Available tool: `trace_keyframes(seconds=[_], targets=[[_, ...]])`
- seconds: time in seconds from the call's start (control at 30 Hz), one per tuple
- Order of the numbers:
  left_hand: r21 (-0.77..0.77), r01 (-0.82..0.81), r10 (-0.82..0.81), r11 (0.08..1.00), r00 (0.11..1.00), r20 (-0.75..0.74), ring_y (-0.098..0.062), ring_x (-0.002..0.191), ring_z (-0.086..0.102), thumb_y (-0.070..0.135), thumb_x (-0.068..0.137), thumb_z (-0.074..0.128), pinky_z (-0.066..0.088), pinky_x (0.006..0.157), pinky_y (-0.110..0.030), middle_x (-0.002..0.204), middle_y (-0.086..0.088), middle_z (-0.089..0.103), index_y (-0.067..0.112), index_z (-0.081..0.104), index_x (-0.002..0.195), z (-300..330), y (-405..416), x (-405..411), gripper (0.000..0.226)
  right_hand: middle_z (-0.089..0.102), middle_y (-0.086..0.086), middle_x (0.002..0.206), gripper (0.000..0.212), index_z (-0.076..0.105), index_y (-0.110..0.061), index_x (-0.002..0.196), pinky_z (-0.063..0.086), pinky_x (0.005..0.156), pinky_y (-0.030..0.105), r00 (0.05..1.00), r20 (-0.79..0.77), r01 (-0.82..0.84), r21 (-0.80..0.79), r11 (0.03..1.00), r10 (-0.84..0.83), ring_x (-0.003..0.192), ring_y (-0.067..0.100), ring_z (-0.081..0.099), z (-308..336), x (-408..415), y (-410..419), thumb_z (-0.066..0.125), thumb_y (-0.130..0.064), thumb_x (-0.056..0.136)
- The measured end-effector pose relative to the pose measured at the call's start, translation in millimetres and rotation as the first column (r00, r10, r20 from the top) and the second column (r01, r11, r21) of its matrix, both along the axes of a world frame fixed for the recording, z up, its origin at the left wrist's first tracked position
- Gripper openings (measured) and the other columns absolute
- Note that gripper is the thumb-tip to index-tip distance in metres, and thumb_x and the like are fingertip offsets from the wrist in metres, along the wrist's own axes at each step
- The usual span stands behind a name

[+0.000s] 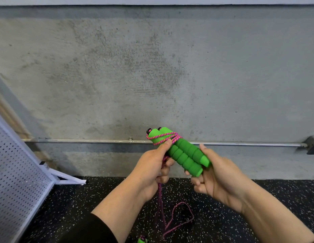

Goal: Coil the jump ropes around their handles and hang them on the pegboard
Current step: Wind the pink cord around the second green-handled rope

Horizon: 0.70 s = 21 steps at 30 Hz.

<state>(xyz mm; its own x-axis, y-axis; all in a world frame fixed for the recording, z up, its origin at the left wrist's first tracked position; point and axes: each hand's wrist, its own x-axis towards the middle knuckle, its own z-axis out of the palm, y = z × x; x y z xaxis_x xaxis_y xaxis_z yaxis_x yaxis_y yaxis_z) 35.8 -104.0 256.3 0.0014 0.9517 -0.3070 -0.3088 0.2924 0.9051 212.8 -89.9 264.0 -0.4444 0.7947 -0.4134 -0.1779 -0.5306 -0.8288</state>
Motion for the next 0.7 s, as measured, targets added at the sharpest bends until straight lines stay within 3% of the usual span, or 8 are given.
trace_keyframes(seconds=[0.13, 0.2, 0.27, 0.3, 0.4, 0.5, 0.6, 0.7], targets=[[-0.001, 0.017, -0.017, 1.0, 1.0, 0.019, -0.006, 0.044, 0.017, 0.051, 0.095, 0.061, 0.014, 0.04, -0.019, 0.062, 0.004, 0.043, 0.022, 0.049, 0.079, 2.5, 1.2, 0.8, 0.035, 0.059, 0.01, 0.079, 0.043, 0.072, -0.008, 0.109, 0.046, 0.052, 0.03, 0.986, 0.001, 0.164, 0.164, 0.973, -0.166, 0.062, 0.016, 0.046, -0.6, -4.5, -2.1, 0.049, -0.044, 0.102], [-0.024, 0.049, -0.048, 0.999, 0.999, 0.024, -0.005, 0.043, 0.018, 0.052, 0.095, 0.061, 0.015, 0.039, -0.017, 0.062, 0.005, 0.045, 0.019, 0.056, 0.088, 3.3, -0.1, 2.6, 0.034, 0.058, -0.002, 0.071, 0.037, 0.071, -0.013, 0.098, 0.05, 0.056, 0.037, 0.945, 0.159, 0.205, 0.389, 0.898, -0.284, 0.063, 0.012, 0.049, -1.3, -4.8, -1.6, 0.046, -0.038, 0.106], [-0.05, 0.082, -0.08, 0.995, 0.996, 0.033, -0.004, 0.042, 0.02, 0.054, 0.096, 0.057, 0.015, 0.038, -0.017, 0.062, 0.006, 0.047, 0.01, 0.065, 0.109, 4.2, -1.8, 4.4, 0.046, 0.057, -0.013, 0.064, 0.029, 0.068, -0.022, 0.098, 0.051, 0.06, 0.038, 0.826, 0.393, 0.064, 0.648, 0.759, -0.405, 0.059, 0.003, 0.051, -1.4, -3.2, 0.2, 0.043, -0.034, 0.107], [-0.063, 0.088, -0.085, 0.994, 0.996, 0.038, -0.004, 0.041, 0.021, 0.055, 0.097, 0.056, 0.015, 0.038, -0.018, 0.062, 0.006, 0.047, 0.006, 0.065, 0.12, 4.3, -2.1, 4.9, 0.055, 0.057, -0.016, 0.065, 0.023, 0.065, -0.03, 0.103, 0.047, 0.064, 0.032, 0.762, 0.472, -0.042, 0.719, 0.694, -0.443, 0.059, 0.001, 0.051, -2.2, -2.5, 1.3, 0.043, -0.033, 0.106], [-0.076, 0.105, -0.1, 0.992, 0.993, 0.07, -0.004, 0.041, 0.021, 0.059, 0.096, 0.053, 0.013, 0.039, -0.018, 0.063, 0.006, 0.048, 0.0, 0.058, 0.133, 1.7, -0.3, 4.7, 0.069, 0.054, -0.016, 0.085, 0.026, 0.058, -0.038, 0.127, 0.036, 0.076, 0.024, 0.682, 0.581, -0.196, 0.729, 0.655, -0.443, 0.073, -0.004, 0.048, -6.3, -0.5, 3.8, 0.05, -0.038, 0.103], [-0.073, 0.107, -0.1, 0.992, 0.991, 0.085, -0.004, 0.042, 0.02, 0.061, 0.094, 0.054, 0.013, 0.039, -0.018, 0.065, 0.006, 0.047, 0.008, 0.066, 0.118, 2.8, 0.3, 3.6, 0.06, 0.05, -0.01, 0.112, 0.053, 0.05, -0.031, 0.144, 0.037, 0.086, 0.018, 0.618, 0.629, -0.261, 0.729, 0.632, -0.471, 0.098, 0.003, 0.052, -9.2, 1.4, 4.3, 0.066, -0.039, 0.094], [-0.07, 0.101, -0.097, 0.992, 0.993, 0.065, -0.005, 0.044, 0.019, 0.063, 0.092, 0.058, 0.012, 0.04, -0.019, 0.065, 0.005, 0.047, 0.019, 0.06, 0.086, 3.0, -0.5, 3.6, 0.044, 0.043, -0.014, 0.114, 0.062, 0.05, -0.033, 0.145, 0.034, 0.085, 0.002, 0.624, 0.631, -0.311, 0.741, 0.595, -0.461, 0.102, -0.001, 0.049, -7.8, 0.6, 1.3, 0.075, -0.033, 0.088], [-0.083, 0.056, -0.053, 0.995, 0.998, 0.041, -0.005, 0.043, 0.019, 0.063, 0.089, 0.063, 0.012, 0.039, -0.019, 0.062, 0.005, 0.046, 0.023, 0.052, 0.082, 1.0, -1.6, 5.3, 0.042, 0.04, -0.015, 0.115, 0.063, 0.051, -0.036, 0.139, 0.033, 0.088, 0.005, 0.596, 0.638, -0.38, 0.759, 0.529, -0.487, 0.104, 0.001, 0.048, -8.1, -0.8, -2.1, 0.08, -0.026, 0.084]])
